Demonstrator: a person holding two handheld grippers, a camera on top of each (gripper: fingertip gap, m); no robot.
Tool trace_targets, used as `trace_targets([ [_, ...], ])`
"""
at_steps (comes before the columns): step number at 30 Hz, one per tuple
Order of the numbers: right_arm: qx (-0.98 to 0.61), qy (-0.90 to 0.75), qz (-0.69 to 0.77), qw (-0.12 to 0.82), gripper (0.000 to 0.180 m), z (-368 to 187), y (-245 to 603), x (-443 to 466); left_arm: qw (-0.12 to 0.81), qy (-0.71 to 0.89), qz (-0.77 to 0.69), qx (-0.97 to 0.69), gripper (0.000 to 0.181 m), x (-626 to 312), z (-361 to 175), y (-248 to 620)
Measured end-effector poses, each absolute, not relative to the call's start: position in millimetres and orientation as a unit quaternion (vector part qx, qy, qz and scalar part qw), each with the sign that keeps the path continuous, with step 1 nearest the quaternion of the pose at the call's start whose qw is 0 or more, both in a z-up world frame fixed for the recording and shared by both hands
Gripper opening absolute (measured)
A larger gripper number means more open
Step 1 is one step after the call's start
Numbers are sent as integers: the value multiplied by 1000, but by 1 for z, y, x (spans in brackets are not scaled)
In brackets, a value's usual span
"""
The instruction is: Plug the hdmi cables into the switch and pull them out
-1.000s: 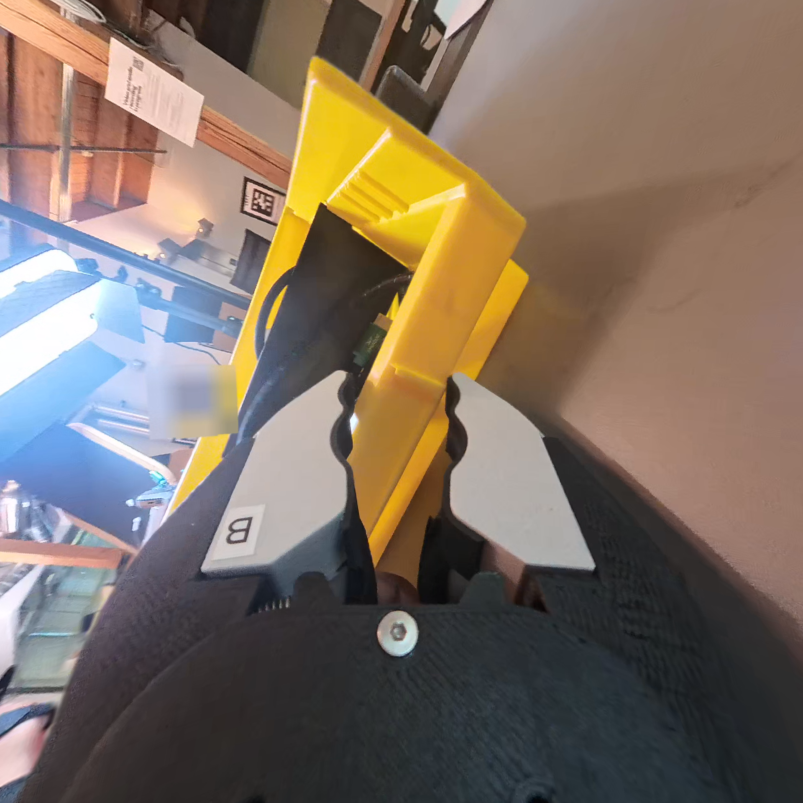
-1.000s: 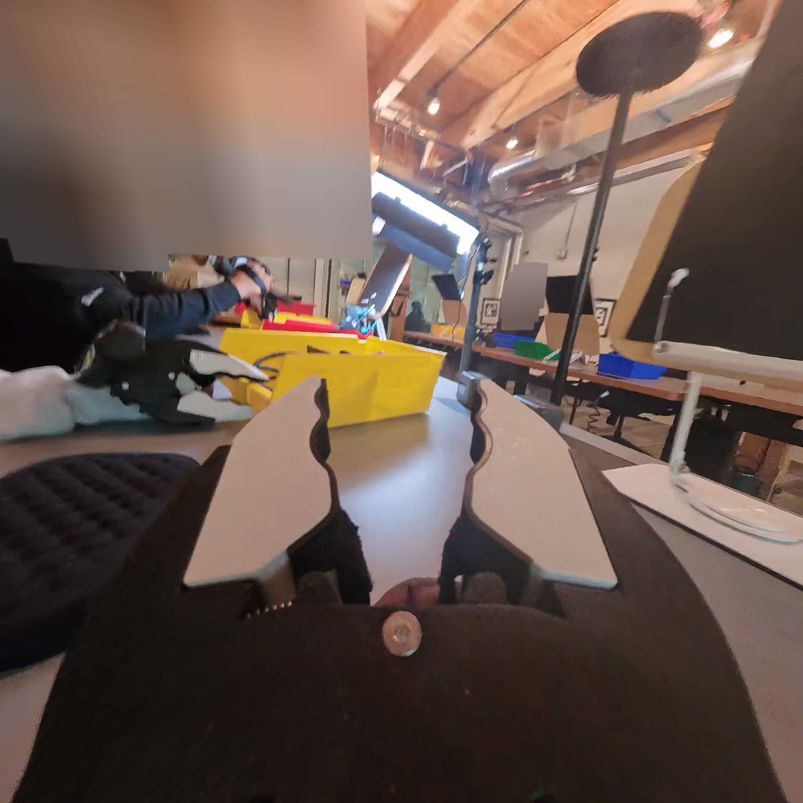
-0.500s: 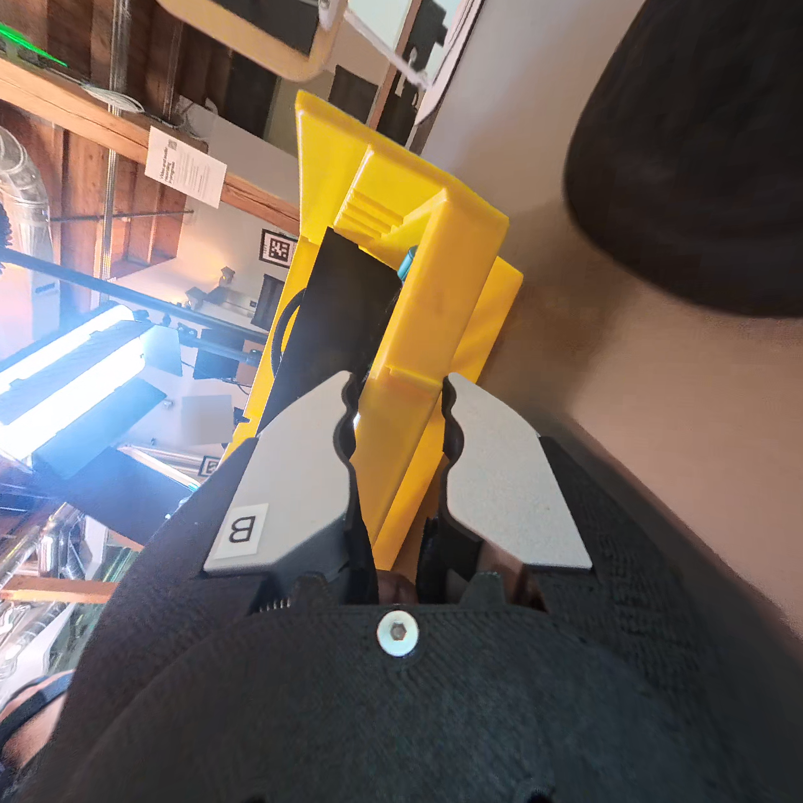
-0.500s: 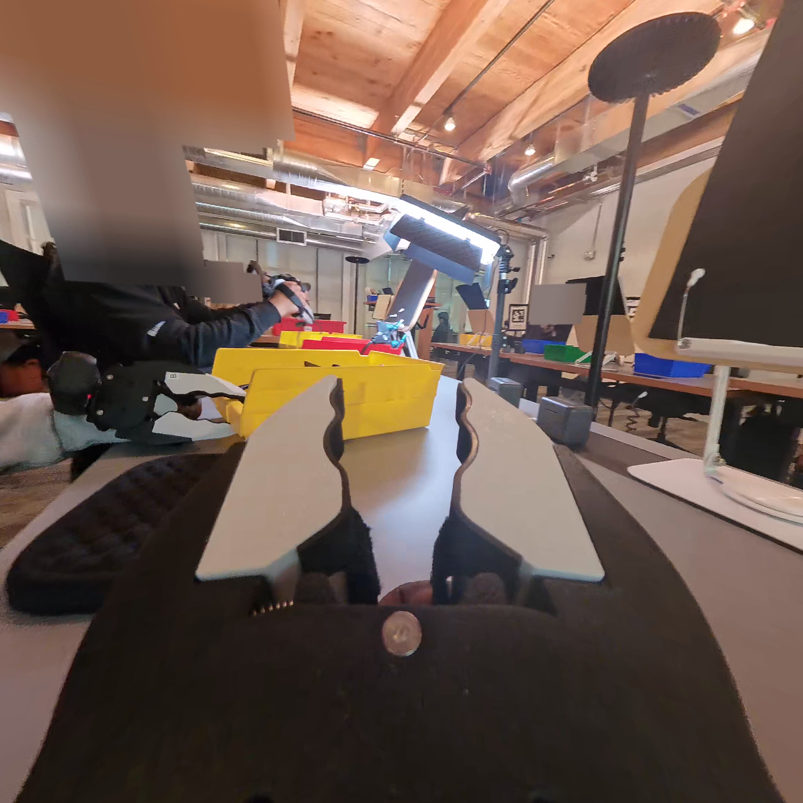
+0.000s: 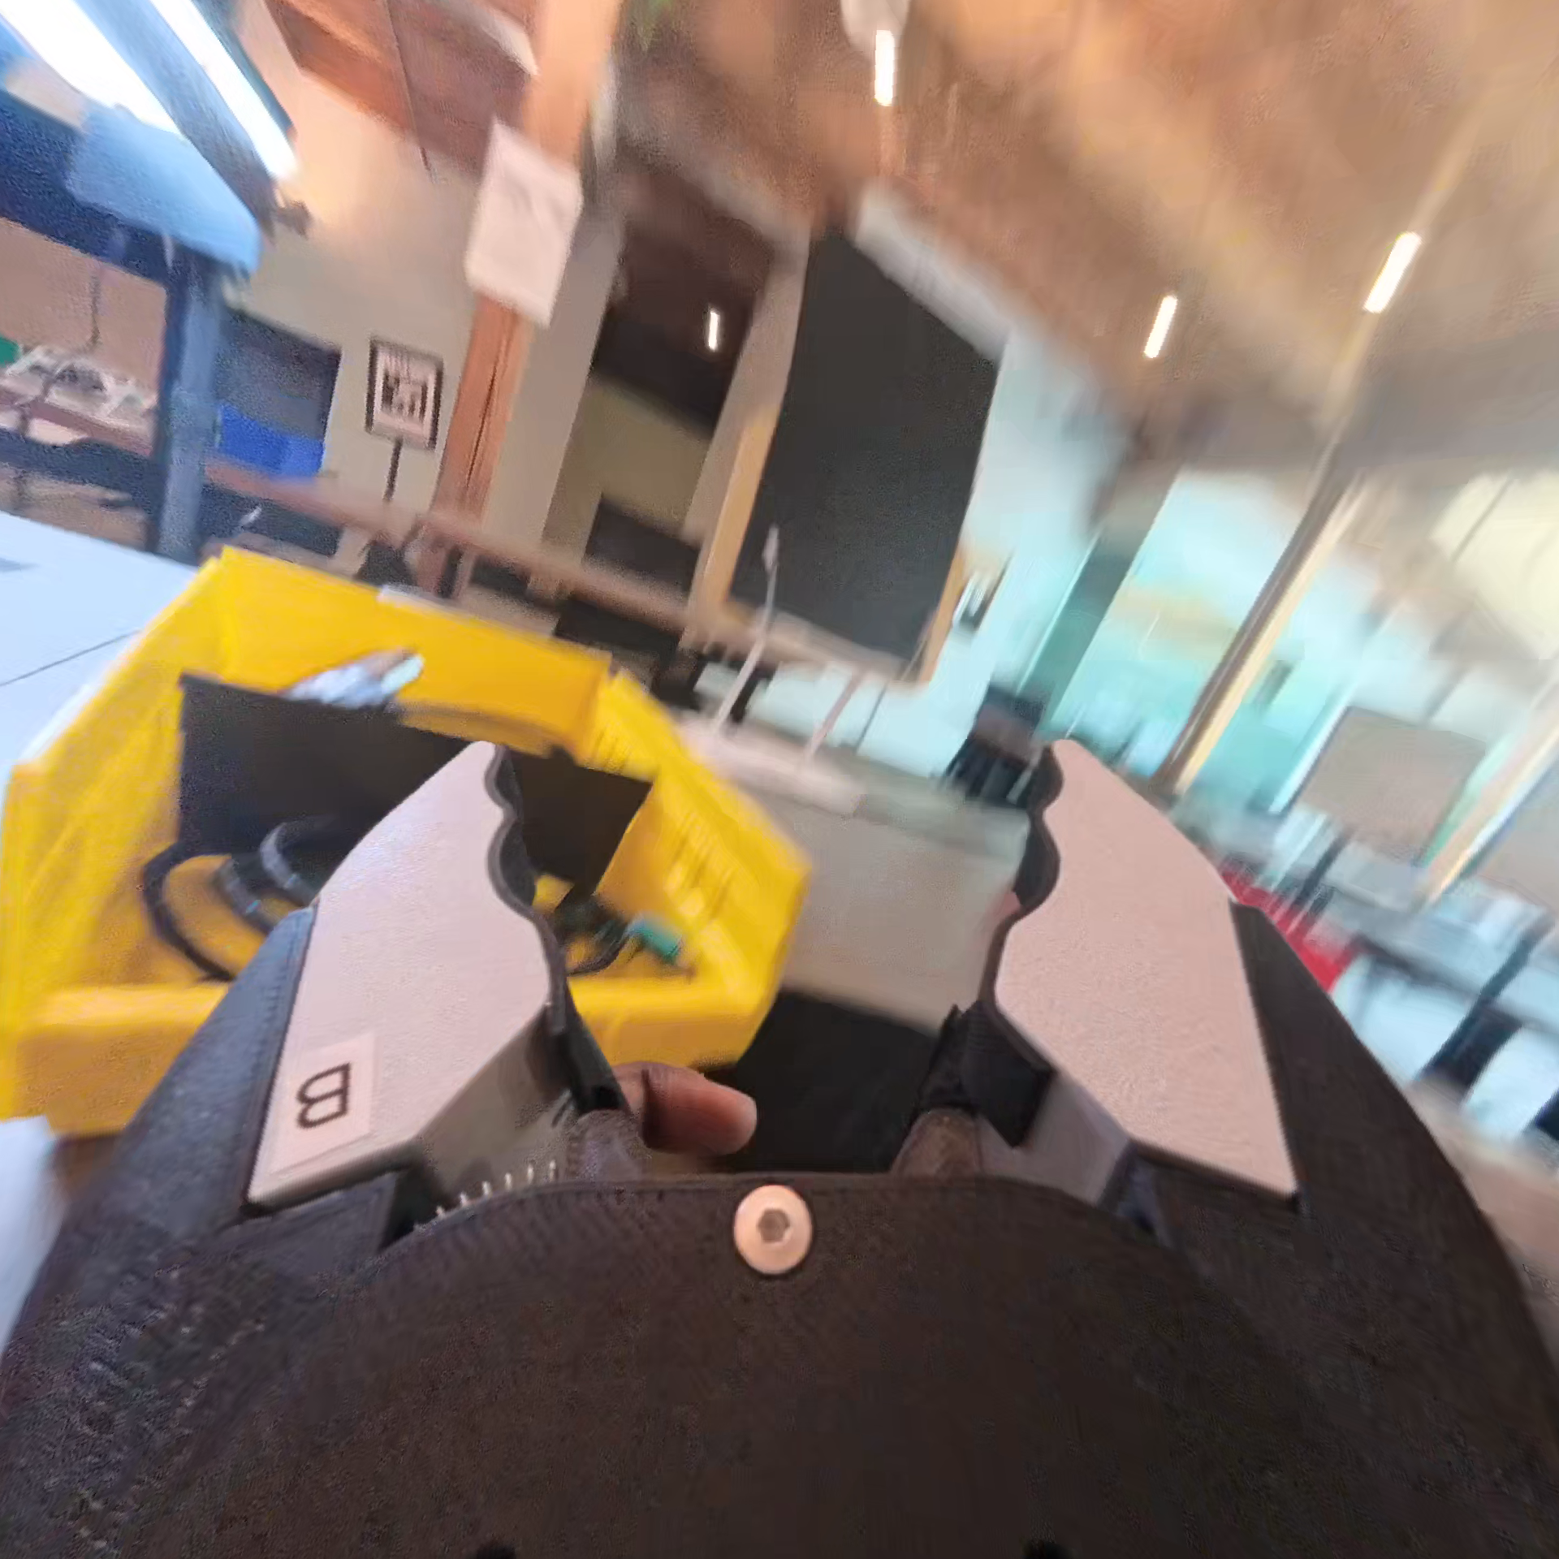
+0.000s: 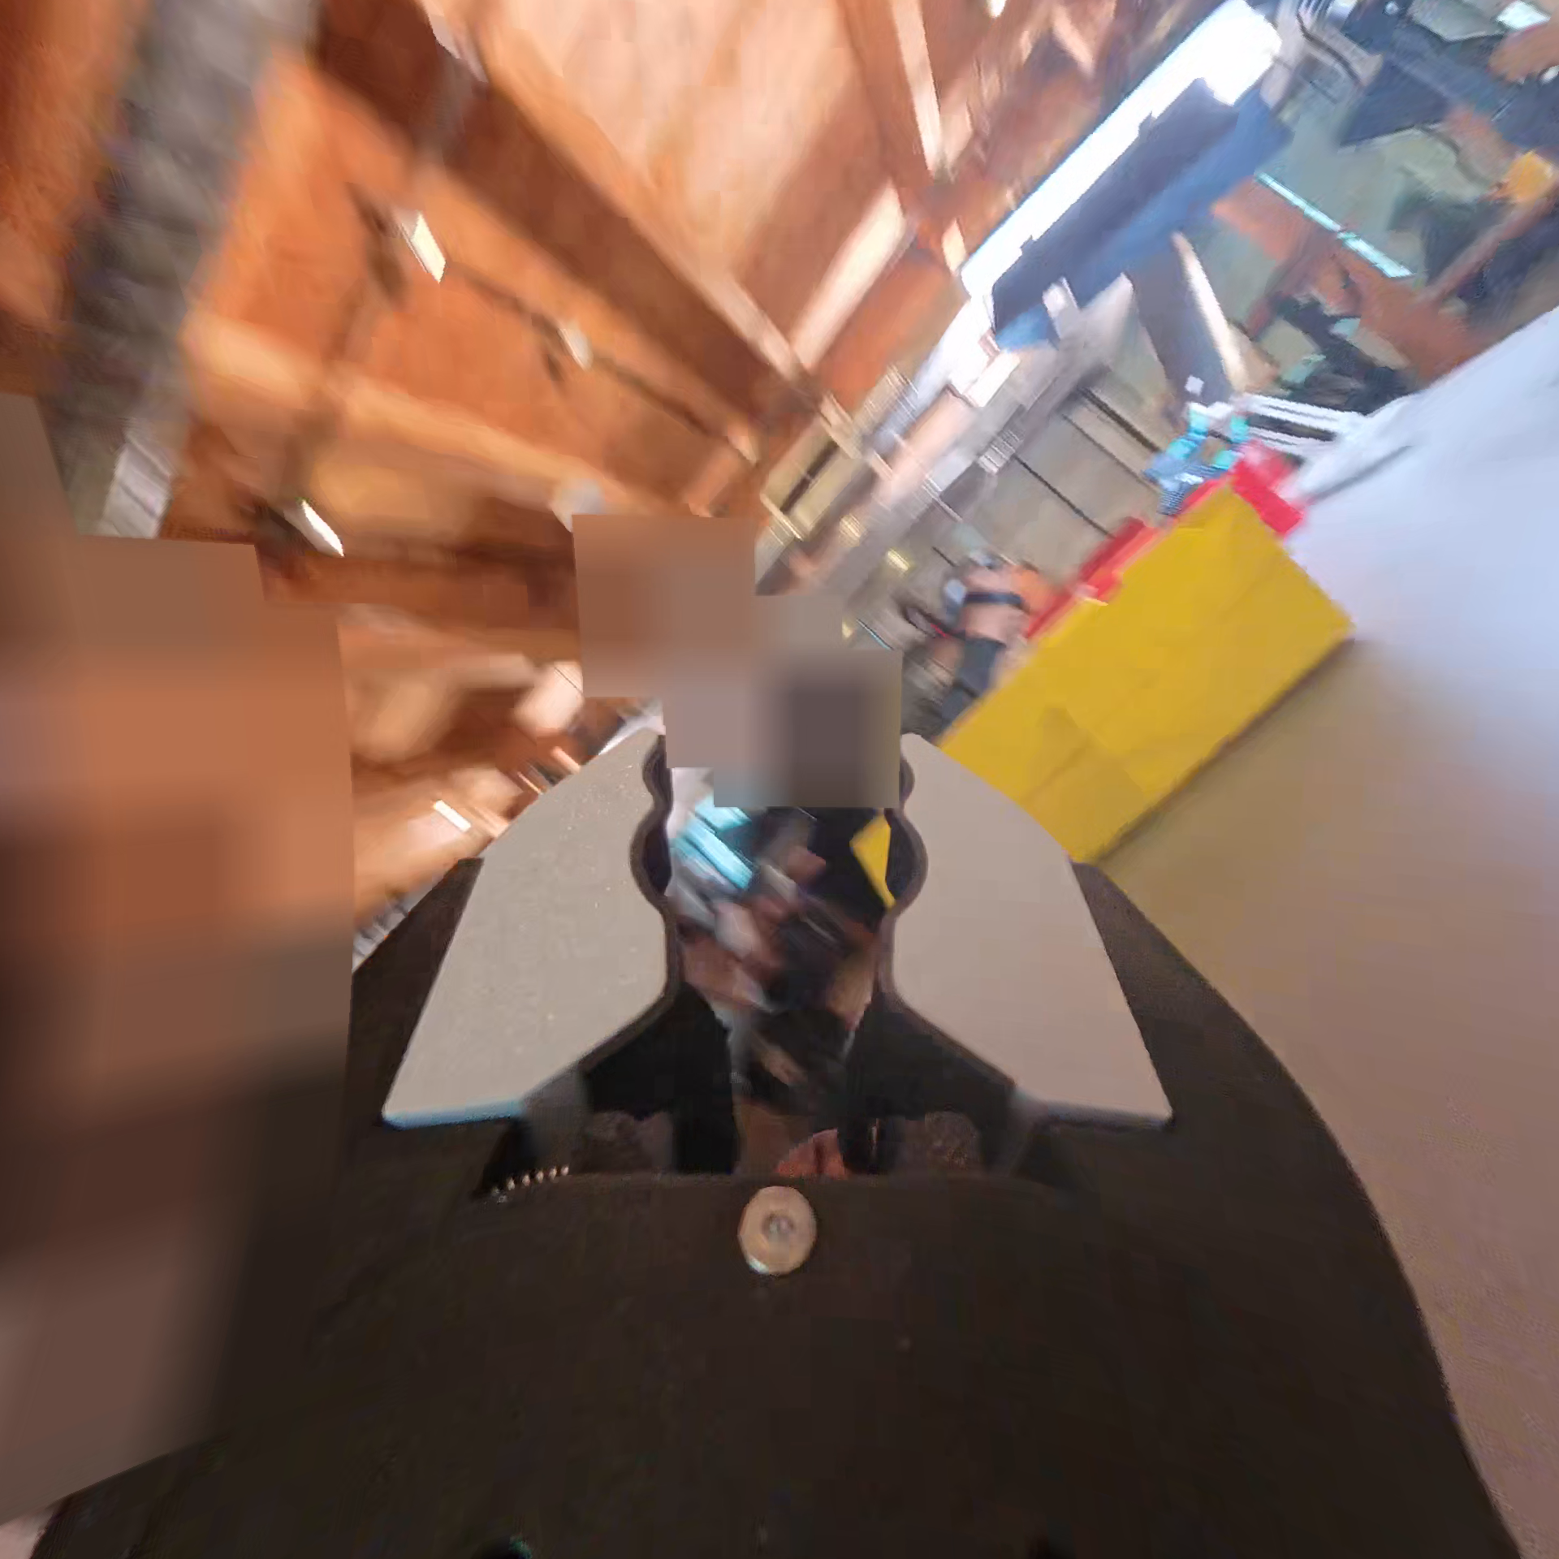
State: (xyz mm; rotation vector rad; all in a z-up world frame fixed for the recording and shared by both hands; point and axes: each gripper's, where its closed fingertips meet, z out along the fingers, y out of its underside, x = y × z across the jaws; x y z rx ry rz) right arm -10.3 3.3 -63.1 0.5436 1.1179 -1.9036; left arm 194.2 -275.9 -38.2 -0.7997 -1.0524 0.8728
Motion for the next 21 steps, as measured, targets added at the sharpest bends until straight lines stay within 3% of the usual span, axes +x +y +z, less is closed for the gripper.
trace_targets([
  [2,164,595,-741,266,52,-70,-8,-3,716,-467,409,-320,98,209,-2,-287],
  [5,80,757,-647,-54,65,-92,-8,-16,555,-504,506,-426,94,197,3,-302],
  [7,32,791,-593,-147,65,-112,-6,-16,472,-508,506,-513,88,177,-4,-301],
  [13,-17,784,-619,-47,57,-140,-30,41,381,-492,460,-634,74,81,-15,-316],
  [17,-57,795,-596,-98,57,-149,-31,44,238,-601,381,-661,70,15,-64,-381],
  [21,-44,784,-611,-100,54,-144,-29,39,157,-668,299,-663,73,-32,-118,-413],
])
